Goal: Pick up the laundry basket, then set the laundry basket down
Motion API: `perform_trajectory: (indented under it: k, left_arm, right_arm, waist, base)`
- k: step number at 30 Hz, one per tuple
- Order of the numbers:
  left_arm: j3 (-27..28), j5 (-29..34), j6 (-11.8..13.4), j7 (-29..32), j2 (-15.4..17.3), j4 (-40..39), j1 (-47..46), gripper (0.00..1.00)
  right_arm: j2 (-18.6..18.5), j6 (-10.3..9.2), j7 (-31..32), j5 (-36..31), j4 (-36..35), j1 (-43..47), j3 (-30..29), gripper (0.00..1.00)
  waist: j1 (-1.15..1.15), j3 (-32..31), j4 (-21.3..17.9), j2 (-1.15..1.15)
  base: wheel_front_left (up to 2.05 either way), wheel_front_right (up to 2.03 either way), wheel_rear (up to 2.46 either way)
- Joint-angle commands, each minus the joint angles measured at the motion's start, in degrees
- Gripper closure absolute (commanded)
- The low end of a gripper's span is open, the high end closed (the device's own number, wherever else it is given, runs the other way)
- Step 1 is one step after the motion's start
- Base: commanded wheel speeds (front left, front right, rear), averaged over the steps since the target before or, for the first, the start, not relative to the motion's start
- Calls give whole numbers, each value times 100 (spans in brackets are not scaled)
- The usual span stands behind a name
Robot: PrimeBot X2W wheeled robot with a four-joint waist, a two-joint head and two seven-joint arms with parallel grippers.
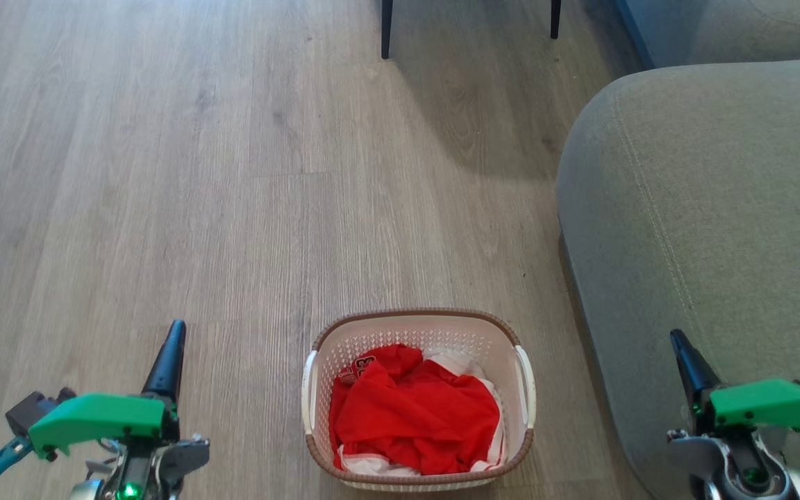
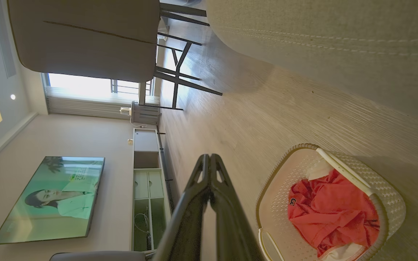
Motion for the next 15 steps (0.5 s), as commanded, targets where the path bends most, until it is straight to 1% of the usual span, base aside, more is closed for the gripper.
perform_trajectory:
  k: [1,15]
  left_arm:
    - [229,-198,-67,54,84,-135,-342,100]
    - [475,-960,-193,280,74,-40,-424,100]
  right_arm:
    - [-97,35,60,205,-144,-345,34,100]
    - [-91,39,281,948,-58,-425,-120,100]
  waist:
    - [0,-1,-1,0]
    - [0,-8,-9,0]
  base:
    - [0,0,0]
    - [0,0,0]
